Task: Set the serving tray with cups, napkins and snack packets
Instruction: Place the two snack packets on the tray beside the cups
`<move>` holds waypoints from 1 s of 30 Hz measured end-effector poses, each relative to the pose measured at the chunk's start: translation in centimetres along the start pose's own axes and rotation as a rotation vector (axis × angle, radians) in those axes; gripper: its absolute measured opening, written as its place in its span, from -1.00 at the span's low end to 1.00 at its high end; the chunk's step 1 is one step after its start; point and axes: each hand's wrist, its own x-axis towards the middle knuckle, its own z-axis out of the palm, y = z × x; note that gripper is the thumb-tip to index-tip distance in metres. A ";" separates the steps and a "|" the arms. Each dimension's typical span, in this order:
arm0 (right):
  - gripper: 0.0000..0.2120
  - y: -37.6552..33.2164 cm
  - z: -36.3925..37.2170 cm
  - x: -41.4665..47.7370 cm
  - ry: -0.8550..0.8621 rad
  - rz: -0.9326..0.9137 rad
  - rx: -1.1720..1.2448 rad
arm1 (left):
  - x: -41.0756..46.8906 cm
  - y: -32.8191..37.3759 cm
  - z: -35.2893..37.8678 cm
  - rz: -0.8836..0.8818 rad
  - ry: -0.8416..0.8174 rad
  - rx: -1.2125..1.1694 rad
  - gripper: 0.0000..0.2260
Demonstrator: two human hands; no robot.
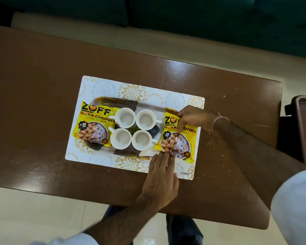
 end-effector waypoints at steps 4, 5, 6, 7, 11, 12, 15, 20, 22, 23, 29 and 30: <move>-0.66 -0.2 1.0 0.0 0.002 -0.034 -0.117 | -0.2 -0.7 -0.1 0.023 0.001 -0.017 -0.54; -0.64 -0.2 1.0 0.0 0.014 -0.045 -0.134 | -0.3 -0.9 -0.3 0.025 -0.011 -0.030 -0.54; -0.62 -0.3 1.0 0.0 0.022 -0.055 -0.152 | -0.3 -1.0 -0.5 0.024 -0.026 -0.045 -0.54; -0.59 -0.3 1.0 0.0 0.022 -0.067 -0.173 | -0.3 -1.2 -0.6 0.021 -0.041 -0.061 -0.54; -0.48 -0.6 0.9 -0.3 0.017 -0.113 -0.313 | -0.6 -1.4 -0.9 0.013 -0.077 -0.113 -0.60; -0.44 -0.6 0.8 -0.4 0.032 -0.120 -0.355 | -0.7 -1.5 -1.0 0.017 -0.074 -0.120 -0.62; -0.40 -0.9 0.7 -0.9 0.073 -0.140 -0.429 | -0.9 -2.1 -1.7 0.013 -0.041 -0.128 -0.71; -0.39 -0.6 0.6 -1.9 0.100 -0.173 -0.407 | -1.9 -5.9 -3.6 -0.095 -0.011 -0.075 -0.81; -0.35 -0.5 0.8 -2.2 0.166 -0.188 -0.447 | -2.5 -8.8 -4.7 -0.140 0.053 -0.075 -0.85; -0.34 -0.4 1.0 -2.3 0.211 -0.186 -0.461 | -2.7 -10.5 -5.4 -0.167 0.092 -0.074 -0.87; -0.36 -0.1 3.6 -3.5 0.530 -0.259 -0.552 | -1.6 -20.2 -10.2 -0.426 0.331 0.061 -0.68; -0.35 -0.1 4.4 -3.9 0.554 -0.265 -0.560 | -0.8 -21.3 -10.9 -0.414 0.327 0.063 -0.62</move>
